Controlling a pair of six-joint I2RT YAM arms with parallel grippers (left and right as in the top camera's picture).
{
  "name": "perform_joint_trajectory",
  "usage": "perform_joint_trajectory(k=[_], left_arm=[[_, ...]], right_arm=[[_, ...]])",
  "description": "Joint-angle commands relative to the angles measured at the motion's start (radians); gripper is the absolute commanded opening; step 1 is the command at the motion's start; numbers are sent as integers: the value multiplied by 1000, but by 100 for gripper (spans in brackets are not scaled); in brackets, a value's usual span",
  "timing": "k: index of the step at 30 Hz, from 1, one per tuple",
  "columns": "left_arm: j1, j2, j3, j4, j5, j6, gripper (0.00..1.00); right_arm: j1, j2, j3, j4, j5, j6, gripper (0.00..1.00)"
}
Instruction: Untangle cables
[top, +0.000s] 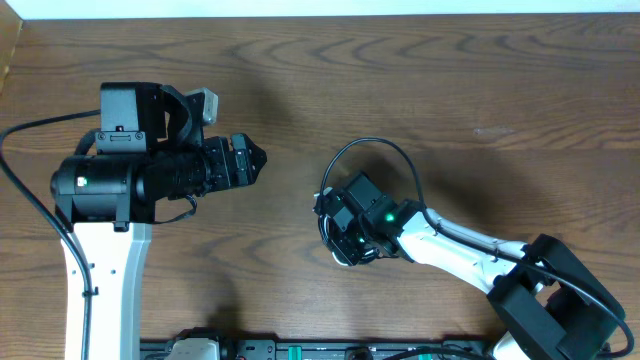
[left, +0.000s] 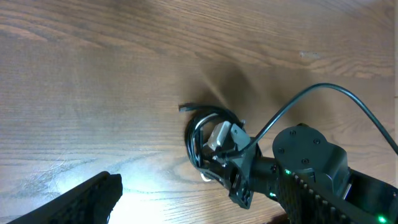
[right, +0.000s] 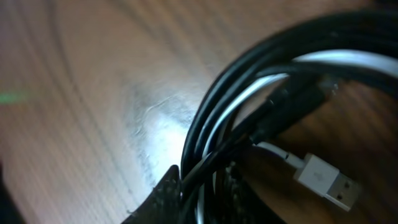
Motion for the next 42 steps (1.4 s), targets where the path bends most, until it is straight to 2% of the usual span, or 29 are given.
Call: perform_joint_trajectory(k=[1, 5, 10, 13, 15, 19, 24, 27, 30, 33, 38, 42], left_arm=[[-1, 5, 13, -7, 5, 11, 85], [-1, 5, 13, -6, 5, 11, 85], [-1, 5, 13, -8, 5, 11, 86], [-1, 5, 11, -10, 5, 10, 85], [-1, 5, 6, -10, 5, 11, 85], [-1, 6, -10, -10, 5, 11, 85], [-1, 6, -40, -10, 5, 11, 84], [-1, 6, -55, -10, 6, 11, 85], [-1, 6, -67, -9, 5, 11, 84], [-1, 6, -73, -6, 5, 11, 84], [-1, 6, -73, 6, 5, 11, 84], [-1, 6, -73, 11, 6, 11, 84]], right_arm=[[8, 7, -6, 11, 89, 79, 14], [8, 7, -6, 24, 101, 100, 1], [3, 5, -4, 34, 267, 259, 1], [-11, -3, 12, 43, 257, 284, 1], [-24, -21, 37, 51, 157, 258, 1], [-55, -76, 102, 79, -83, 115, 1], [-114, -183, 192, 51, 52, 144, 1], [-145, -251, 222, 60, 21, 133, 1], [-168, -320, 229, 103, -58, 62, 1], [-178, -376, 229, 98, 37, 56, 2], [-172, -365, 228, -11, 80, 56, 2], [-150, -298, 226, -173, 81, 55, 1]])
